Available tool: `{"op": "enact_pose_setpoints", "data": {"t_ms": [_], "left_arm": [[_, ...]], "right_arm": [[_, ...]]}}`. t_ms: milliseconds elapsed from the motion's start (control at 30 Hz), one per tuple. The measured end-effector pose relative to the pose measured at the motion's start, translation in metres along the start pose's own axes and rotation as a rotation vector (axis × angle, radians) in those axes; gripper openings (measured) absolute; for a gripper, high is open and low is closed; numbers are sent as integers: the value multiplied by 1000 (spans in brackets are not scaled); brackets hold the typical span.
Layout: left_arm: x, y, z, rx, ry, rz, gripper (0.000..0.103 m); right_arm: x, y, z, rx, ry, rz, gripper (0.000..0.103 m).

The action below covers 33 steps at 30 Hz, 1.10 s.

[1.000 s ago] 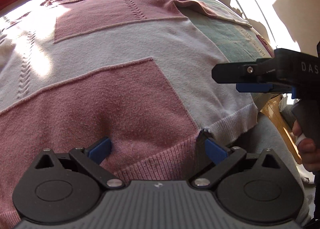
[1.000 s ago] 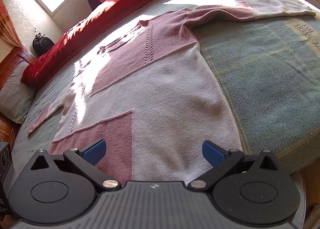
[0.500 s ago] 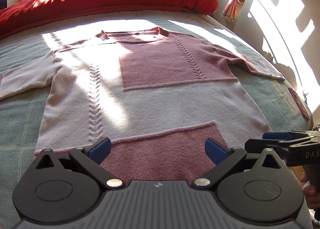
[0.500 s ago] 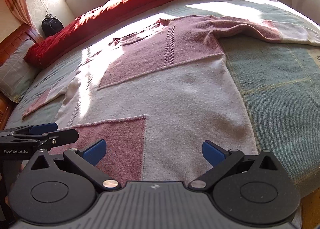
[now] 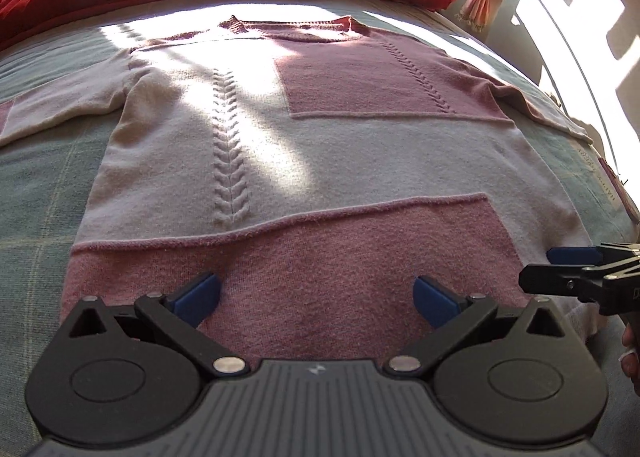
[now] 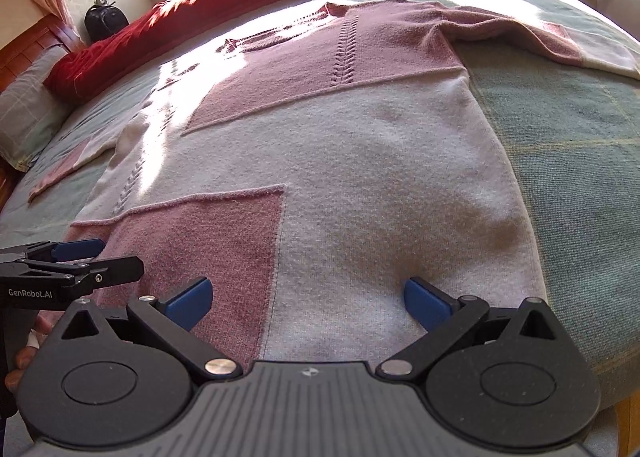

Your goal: Fold clothes

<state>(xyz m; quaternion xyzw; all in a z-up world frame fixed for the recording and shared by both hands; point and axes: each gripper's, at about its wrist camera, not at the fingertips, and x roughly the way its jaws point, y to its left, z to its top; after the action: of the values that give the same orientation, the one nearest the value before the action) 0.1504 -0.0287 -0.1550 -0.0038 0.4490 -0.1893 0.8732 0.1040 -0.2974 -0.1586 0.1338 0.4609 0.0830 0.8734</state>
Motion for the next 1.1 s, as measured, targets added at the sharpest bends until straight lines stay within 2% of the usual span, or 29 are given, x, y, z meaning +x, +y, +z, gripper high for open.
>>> {"op": "enact_pose_setpoints", "data": {"t_ms": [233, 333, 400, 500, 567, 633, 733, 800, 900, 1000, 1100], "left_arm": [[-1, 0, -3, 14, -10, -7, 102], [0, -1, 0, 19, 3, 6, 102], [-3, -4, 4, 17, 2, 41, 102], [-14, -13, 13, 74, -54, 119, 102], [-24, -21, 21, 119, -110, 135, 102], [-30, -25, 28, 125, -141, 119, 102], [-27, -31, 37, 132, -136, 94, 102], [-23, -36, 41, 138, -129, 79, 102], [-17, -43, 49, 149, -118, 52, 102], [-10, -48, 60, 155, -121, 41, 102], [2, -52, 73, 140, -116, 25, 102]], "right_arm": [[6, 22, -3, -162, 40, -93, 103], [-3, 22, 4, -145, 53, -82, 103], [-19, 14, 17, -112, 22, -46, 103], [-48, 0, 49, -122, -54, -65, 103], [-61, -17, 78, -126, -91, -80, 103], [-71, -38, 109, -126, -130, -94, 103], [-73, -74, 161, -123, -166, -132, 91], [-63, -97, 194, -148, -150, -142, 72], [-42, -129, 235, -196, -101, -165, 56], [-19, -156, 264, -233, -52, -189, 51], [9, -182, 280, -206, 13, -169, 47]]}}
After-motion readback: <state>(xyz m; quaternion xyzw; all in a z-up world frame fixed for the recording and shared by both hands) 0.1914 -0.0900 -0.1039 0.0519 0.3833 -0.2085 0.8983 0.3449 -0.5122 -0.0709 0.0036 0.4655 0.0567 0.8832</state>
